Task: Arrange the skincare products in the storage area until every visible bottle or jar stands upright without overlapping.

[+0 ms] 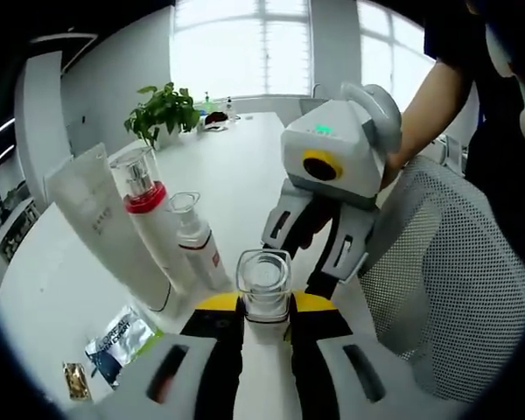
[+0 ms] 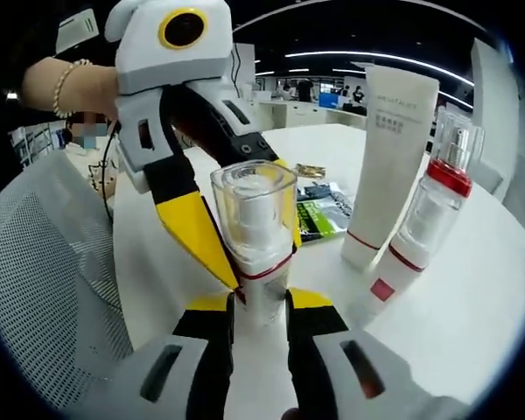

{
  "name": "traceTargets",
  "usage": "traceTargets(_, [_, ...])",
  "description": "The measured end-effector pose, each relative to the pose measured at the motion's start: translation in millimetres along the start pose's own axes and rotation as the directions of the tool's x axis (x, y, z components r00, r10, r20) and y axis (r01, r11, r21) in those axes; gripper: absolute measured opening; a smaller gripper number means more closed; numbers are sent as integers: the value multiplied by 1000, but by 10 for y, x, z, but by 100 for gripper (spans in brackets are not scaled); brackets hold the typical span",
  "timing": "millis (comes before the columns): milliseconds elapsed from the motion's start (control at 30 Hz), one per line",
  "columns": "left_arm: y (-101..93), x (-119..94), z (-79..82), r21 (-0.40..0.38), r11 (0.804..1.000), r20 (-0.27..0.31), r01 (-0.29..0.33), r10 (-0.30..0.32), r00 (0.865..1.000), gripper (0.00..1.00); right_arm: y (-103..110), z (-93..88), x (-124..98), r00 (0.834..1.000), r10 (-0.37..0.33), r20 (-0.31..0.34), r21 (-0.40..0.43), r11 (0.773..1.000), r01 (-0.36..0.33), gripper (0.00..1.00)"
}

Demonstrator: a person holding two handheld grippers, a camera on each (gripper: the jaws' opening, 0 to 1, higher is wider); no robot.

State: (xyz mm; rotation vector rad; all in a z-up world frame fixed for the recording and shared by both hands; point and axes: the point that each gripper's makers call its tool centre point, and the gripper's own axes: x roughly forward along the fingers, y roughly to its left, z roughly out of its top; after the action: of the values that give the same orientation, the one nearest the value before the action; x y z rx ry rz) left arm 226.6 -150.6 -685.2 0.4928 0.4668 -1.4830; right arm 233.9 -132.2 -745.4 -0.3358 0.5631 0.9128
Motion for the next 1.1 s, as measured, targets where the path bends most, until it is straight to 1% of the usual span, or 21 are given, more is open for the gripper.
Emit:
traceTargets(133, [26,4,13,5,1000,2,7,-7,1000,14,-18,3,-51,1000,-5,16,31,1000,4,29])
traceTargets(233, [85,11,2,2,1000,5,8,-8,1000,14,-58,-25,-74,1000,-19,16,61,998,18,34])
traceTargets(367, [150,35,18,8,1000,5,11,-11,1000,14,-104,-51,-117,999,-33,22,89,996,31,37])
traceTargets(500, [211,63,37,9,1000,9,11,-11,1000,14,-158,-90,-157,998,-60,16,105,993,58,41])
traceTargets(767, [306,104,67,8,1000,18,13,-13,1000,14,-196,-152,-214,996,-84,11,138,987,81,47])
traceTargets(900, [395,133,71,1,1000,27,8,-8,1000,14,-204,-192,-238,996,-91,8,150,985,89,51])
traceTargets(1100, [457,158,99,-10,1000,41,3,-2,999,14,-254,-206,-290,993,-113,18,178,978,108,58])
